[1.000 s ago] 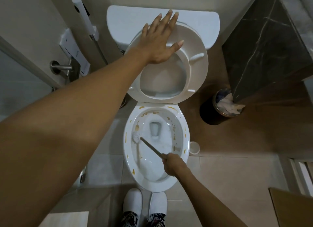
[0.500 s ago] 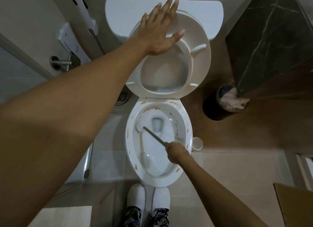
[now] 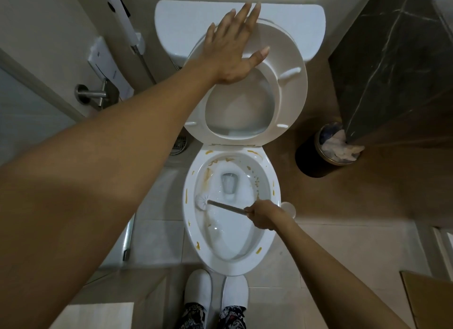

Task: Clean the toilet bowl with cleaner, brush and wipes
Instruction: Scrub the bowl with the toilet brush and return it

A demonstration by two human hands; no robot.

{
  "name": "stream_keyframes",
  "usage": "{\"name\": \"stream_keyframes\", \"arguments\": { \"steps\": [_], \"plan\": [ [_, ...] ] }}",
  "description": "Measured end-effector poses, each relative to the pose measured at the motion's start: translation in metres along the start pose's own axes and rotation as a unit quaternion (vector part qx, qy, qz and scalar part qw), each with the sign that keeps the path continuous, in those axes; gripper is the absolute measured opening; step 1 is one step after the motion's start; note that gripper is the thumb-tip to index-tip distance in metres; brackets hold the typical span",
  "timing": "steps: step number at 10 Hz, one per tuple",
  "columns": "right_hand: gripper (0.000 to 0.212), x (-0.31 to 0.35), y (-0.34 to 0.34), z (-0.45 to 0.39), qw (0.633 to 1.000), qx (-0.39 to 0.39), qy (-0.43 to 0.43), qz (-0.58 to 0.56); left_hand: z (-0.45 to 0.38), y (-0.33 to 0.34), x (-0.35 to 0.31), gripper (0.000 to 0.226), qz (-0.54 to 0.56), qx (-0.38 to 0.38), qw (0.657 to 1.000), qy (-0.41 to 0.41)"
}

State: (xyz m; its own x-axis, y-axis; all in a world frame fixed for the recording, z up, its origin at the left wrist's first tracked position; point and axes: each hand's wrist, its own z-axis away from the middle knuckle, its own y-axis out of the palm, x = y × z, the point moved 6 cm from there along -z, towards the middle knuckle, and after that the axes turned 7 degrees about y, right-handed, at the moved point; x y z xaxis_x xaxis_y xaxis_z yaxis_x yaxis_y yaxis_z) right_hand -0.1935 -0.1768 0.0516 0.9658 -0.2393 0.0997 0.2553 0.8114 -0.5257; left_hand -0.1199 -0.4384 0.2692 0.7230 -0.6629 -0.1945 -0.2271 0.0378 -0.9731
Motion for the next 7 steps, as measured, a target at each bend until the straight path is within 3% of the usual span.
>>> {"name": "stream_keyframes", "arguments": {
  "steps": [2, 5, 7],
  "plan": [
    [0.039, 0.0, 0.0, -0.014, 0.999, -0.05, 0.014, -0.01, -0.001, 0.0, 0.001, 0.076, -0.004, 0.001, 1.0, -0.001],
    [0.041, -0.024, 0.023, 0.013, 0.997, 0.039, 0.003, 0.062, 0.0, 0.0, -0.001, 0.076, -0.001, -0.006, 1.0, 0.002],
    [0.038, -0.011, 0.014, -0.007, 0.999, -0.043, 0.02, -0.019, -0.001, 0.002, 0.0, 0.076, -0.01, -0.007, 1.0, 0.0]
  ]
}}
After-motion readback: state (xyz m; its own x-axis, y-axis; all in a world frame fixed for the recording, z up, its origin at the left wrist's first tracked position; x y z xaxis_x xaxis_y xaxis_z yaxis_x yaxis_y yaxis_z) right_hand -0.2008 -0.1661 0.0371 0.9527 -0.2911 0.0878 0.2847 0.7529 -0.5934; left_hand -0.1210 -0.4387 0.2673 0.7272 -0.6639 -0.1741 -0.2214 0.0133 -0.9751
